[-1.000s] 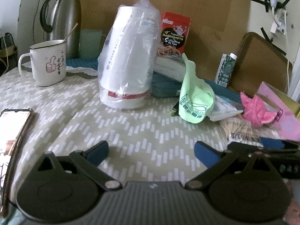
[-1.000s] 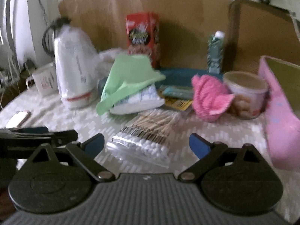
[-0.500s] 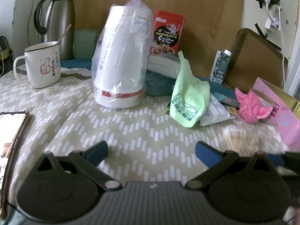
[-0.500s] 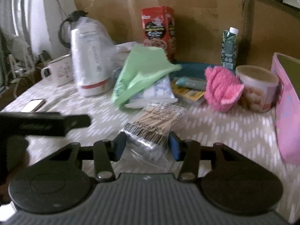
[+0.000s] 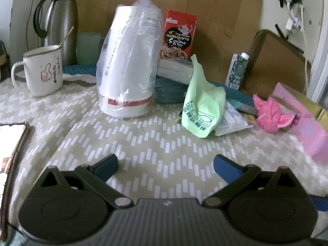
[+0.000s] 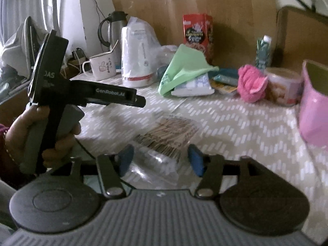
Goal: Organize soft objects
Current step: 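Grasp the cotton swab pack with the left gripper and lift it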
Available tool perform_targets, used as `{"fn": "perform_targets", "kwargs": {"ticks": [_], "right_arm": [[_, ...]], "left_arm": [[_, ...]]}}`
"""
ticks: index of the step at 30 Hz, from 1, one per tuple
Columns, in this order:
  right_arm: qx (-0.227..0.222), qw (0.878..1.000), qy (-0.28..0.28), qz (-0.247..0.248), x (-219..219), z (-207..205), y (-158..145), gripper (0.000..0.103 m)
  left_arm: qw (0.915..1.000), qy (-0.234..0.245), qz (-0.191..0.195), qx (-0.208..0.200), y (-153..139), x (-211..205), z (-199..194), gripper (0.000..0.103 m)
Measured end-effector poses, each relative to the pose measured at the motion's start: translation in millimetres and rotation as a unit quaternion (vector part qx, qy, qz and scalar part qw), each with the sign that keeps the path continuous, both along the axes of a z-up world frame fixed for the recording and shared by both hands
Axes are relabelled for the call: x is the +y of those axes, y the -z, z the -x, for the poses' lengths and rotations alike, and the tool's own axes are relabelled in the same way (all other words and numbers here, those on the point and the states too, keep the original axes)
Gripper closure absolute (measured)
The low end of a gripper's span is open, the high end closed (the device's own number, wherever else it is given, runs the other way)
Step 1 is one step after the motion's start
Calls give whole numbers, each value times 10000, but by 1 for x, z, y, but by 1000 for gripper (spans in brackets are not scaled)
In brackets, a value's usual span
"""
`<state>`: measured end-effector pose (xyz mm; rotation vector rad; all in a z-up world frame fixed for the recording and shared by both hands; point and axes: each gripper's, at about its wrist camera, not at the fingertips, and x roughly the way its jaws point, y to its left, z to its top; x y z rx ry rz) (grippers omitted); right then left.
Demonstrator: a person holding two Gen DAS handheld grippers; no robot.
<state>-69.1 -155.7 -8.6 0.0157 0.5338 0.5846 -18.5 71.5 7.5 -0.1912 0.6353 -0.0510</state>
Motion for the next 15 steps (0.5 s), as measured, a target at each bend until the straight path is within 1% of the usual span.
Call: {"fn": "perform_targets", "kwargs": {"ticks": [1,2,4,5,7,8,10,12,13,14,15], "right_arm": [[-52,10000,-3,8,0,2,-1,32],[-92,10000,-3,13,0,4,-2,32],[-182,9998,-27,80,0,8,-2,32],[-226,9996,-34,135,0,9,-1,32],[-263,9994,-20,236,4,13,2,31],[-257,9993,-31,271,5,13,4,31],[-244,9992,-19,324,7,12,7,31],[-243,9989,29,403,7,10,10,31],[-252,9987,54,439,7,10,13,32],[-268,9987,42,438,6,10,14,32],[-314,9986,33,424,5,12,15,39]], "left_arm": [[9999,60,160,12,-2,3,4,4],[9993,166,346,10,-5,5,8,6],[9967,516,628,-46,-13,5,18,12],[9956,680,635,-85,-17,1,23,14],[9927,1065,554,-105,-24,-10,31,22],[9907,1244,547,-58,-25,-15,34,23],[9846,1614,636,201,-20,-26,34,30],[9775,1901,778,472,-10,-35,31,35],[9760,1975,793,465,-6,-41,31,35],[9765,2004,681,415,-6,-48,31,36],[9746,2117,615,399,-6,-54,31,47]]}}
